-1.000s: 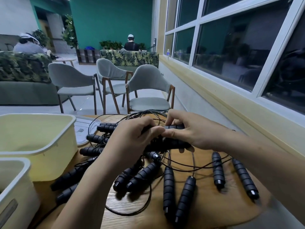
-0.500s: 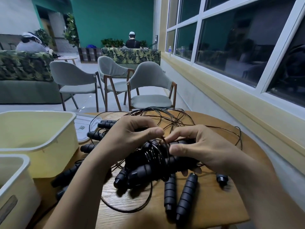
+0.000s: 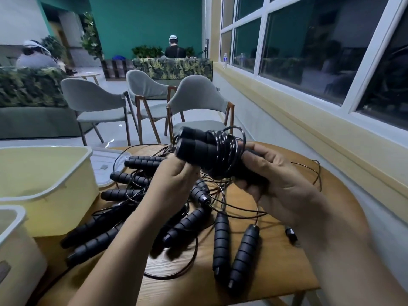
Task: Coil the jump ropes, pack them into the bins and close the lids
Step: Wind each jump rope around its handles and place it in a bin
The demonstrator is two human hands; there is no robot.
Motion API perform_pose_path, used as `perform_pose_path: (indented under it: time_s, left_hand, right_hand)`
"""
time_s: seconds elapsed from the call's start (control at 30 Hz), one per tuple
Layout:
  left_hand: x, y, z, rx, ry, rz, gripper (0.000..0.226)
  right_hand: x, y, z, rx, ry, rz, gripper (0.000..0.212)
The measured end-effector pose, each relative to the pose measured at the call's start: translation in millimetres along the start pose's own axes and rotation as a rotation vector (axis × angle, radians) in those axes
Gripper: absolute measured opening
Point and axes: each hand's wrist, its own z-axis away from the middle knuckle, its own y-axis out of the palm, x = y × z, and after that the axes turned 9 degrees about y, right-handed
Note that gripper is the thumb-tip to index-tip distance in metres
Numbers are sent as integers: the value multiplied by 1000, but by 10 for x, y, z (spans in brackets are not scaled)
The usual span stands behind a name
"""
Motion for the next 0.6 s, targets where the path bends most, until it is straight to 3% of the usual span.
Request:
perform_pose_path:
  time_s: [0.07, 0.17, 0.3, 0.47, 0.6]
  left_hand:
    - [-9, 48, 5, 59, 76, -152, 49]
    - [-127, 163, 52, 121, 181, -320, 36]
    - [-172, 264, 94, 252, 155, -457, 45]
    - [-289, 327, 160, 284, 231, -535, 25]
    - [-288, 272, 145, 248, 317, -572, 25]
  right_hand:
    - [3, -2, 20, -89, -25, -55, 68]
    - [19, 6, 71, -198, -74, -74, 59]
    - [69, -72, 104, -318, -173, -44, 46]
    - [0, -177, 112, -521, -314, 352, 40]
    - [-49, -192, 151, -584, -304, 636, 35]
